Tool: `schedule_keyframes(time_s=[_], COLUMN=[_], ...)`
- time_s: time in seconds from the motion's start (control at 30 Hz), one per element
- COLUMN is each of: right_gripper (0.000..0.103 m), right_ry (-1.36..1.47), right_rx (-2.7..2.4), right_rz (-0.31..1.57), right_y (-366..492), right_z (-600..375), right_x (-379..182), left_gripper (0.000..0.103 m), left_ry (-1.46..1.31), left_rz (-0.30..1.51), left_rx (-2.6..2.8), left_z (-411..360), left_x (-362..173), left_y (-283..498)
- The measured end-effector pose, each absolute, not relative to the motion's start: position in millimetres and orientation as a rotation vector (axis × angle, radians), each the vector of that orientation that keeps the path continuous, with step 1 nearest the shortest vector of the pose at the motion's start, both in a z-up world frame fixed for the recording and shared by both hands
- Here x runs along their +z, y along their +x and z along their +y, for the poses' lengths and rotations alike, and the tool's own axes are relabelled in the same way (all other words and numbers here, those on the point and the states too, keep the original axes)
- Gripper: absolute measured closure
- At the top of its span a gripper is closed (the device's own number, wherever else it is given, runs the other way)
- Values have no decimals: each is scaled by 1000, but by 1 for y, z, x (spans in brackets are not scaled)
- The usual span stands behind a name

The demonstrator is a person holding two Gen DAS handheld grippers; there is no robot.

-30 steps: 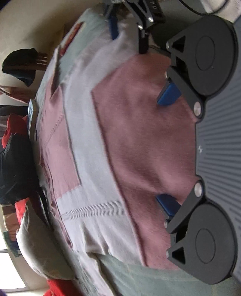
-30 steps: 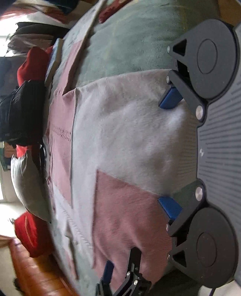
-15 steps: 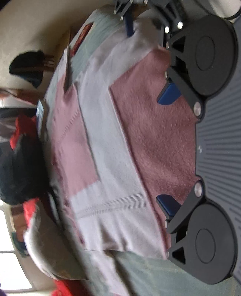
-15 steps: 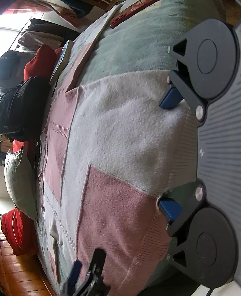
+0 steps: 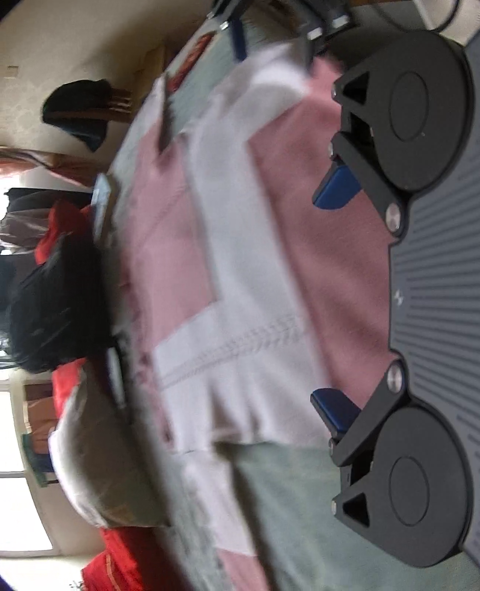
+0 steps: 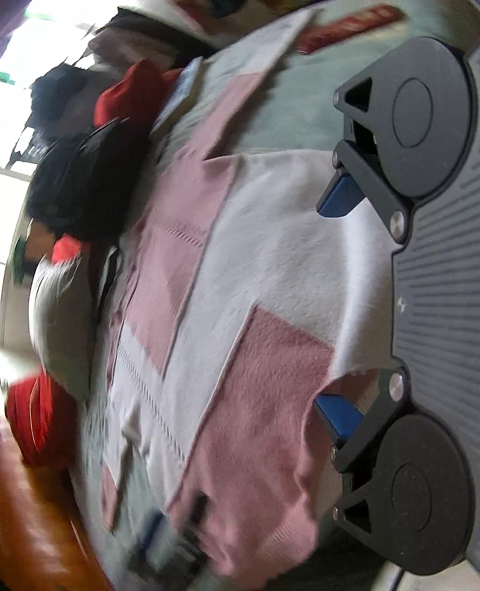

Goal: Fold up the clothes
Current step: 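Press both open tools on the sweater hem to flatten it, then move the left tool over to the pink sweater sleeve cuff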

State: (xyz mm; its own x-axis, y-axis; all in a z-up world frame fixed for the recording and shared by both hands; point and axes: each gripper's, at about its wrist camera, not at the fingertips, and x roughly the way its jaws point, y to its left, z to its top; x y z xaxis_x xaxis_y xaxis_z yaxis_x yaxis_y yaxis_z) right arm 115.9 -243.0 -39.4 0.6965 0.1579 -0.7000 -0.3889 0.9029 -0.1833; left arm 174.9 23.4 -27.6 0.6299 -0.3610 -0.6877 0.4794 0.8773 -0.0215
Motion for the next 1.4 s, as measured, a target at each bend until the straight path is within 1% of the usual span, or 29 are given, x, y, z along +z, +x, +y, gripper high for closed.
schedule_keyframes(time_s=[0.1, 0.2, 0.3, 0.43, 0.63, 0.8, 0.97, 1.1, 1.2, 1.23, 1.27, 1.4], right_gripper=[0, 0, 0, 0, 0, 0, 0, 0, 0, 0, 0, 0], right_ry=[-352, -344, -314, -274, -240, -220, -171, -187, -187, -189, -191, -187], right_rx=[305, 261, 213, 231, 344, 347, 354, 339, 342, 347, 351, 355], right_rz=[765, 817, 832, 788, 738, 788, 780, 771, 780, 780, 780, 775], right_y=[106, 96, 91, 101, 132, 139, 132, 128, 129, 129, 129, 129], right_z=[-252, -266, -278, -274, -241, -228, -239, -236, -236, -237, -237, -238], right_x=[-39, -47, -53, -50, -58, -84, -85, -87, -86, -86, -87, -88], left_gripper=[1, 1, 1, 1, 1, 1, 1, 1, 1, 1, 1, 1], left_ry=[146, 152, 160, 163, 143, 142, 144, 53, 41, -10, -46, -27], left_rz=[727, 794, 871, 819, 820, 775, 713, 768, 789, 788, 786, 790], left_rx=[-488, -420, -399, -398, -338, -374, -447, -450, -346, -355, -362, -351], left_z=[21, 13, 11, 17, 27, 24, 18, 22, 36, 44, 48, 45], left_x=[-26, -47, -73, -71, -57, -45, -41, -61, -79, -80, -78, -59], left_y=[198, 220, 224, 204, 180, 169, 194, 230, 248, 250, 249, 233])
